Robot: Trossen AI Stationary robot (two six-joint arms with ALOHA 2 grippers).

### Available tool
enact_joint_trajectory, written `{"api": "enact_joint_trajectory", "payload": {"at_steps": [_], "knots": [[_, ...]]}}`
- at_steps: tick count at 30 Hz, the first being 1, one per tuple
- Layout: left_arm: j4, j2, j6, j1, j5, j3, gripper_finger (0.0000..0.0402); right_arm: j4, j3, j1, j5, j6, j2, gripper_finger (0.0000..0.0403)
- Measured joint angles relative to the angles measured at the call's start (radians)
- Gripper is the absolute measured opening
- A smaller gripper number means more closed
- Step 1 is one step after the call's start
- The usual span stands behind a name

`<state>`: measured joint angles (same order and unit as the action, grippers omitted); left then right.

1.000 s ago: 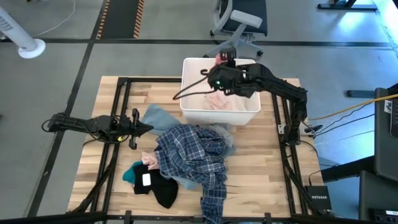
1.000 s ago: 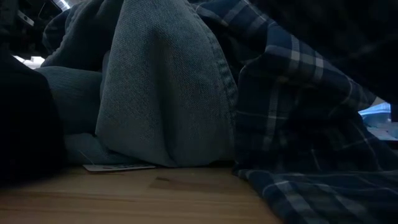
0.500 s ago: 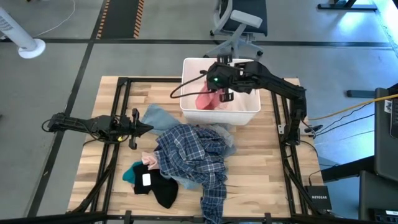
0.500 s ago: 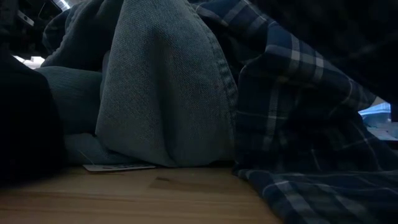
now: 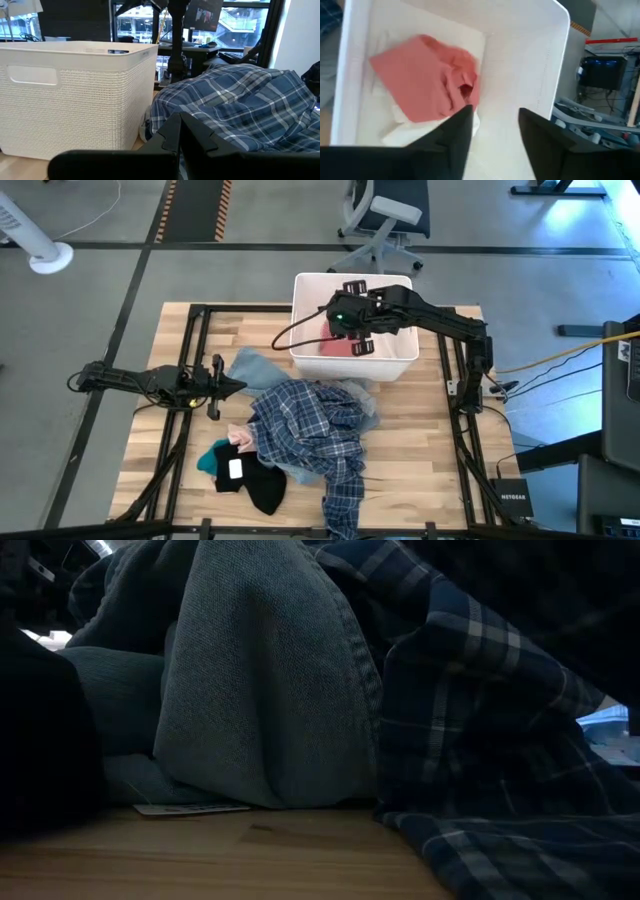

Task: Sort clothes
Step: Put the light pink sock into the white laundry bin

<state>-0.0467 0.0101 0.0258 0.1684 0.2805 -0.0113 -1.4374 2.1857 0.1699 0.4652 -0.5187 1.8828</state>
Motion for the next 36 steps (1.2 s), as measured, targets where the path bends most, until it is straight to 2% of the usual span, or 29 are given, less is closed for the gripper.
{"api": "enact_joint_trajectory", "payload": {"at_steps": [5, 10, 15, 21, 29, 36], "knots": [[0.000, 0.000, 0.000, 0.000, 0.000, 0.000, 0.0001, 0.012, 0.000, -0.008, -0.126, 0.017, 0.000, 0.0230], [0.000, 0.000, 0.000, 0.000, 0.000, 0.000, 0.0001, 0.114, 0.000, -0.082, -0.250, -0.010, 0.000, 0.0236], [0.000, 0.000, 0.000, 0.000, 0.000, 0.000, 0.0001, 0.269, 0.000, -0.192, -0.251, -0.065, 0.009, 0.0237], [0.000, 0.000, 0.000, 0.000, 0.000, 0.000, 0.0001, 0.370, 0.000, -0.301, -0.250, -0.108, 0.055, 0.0237], [0.000, -0.001, 0.000, 0.000, -0.001, 0.000, 0.0001, 0.461, -0.001, -0.388, -0.249, -0.176, 0.163, 0.0237], [0.000, 0.000, 0.000, 0.000, 0.000, 0.000, 0.0001, 0.630, -0.002, -0.435, -0.249, -0.223, 0.263, 0.0237]]}}
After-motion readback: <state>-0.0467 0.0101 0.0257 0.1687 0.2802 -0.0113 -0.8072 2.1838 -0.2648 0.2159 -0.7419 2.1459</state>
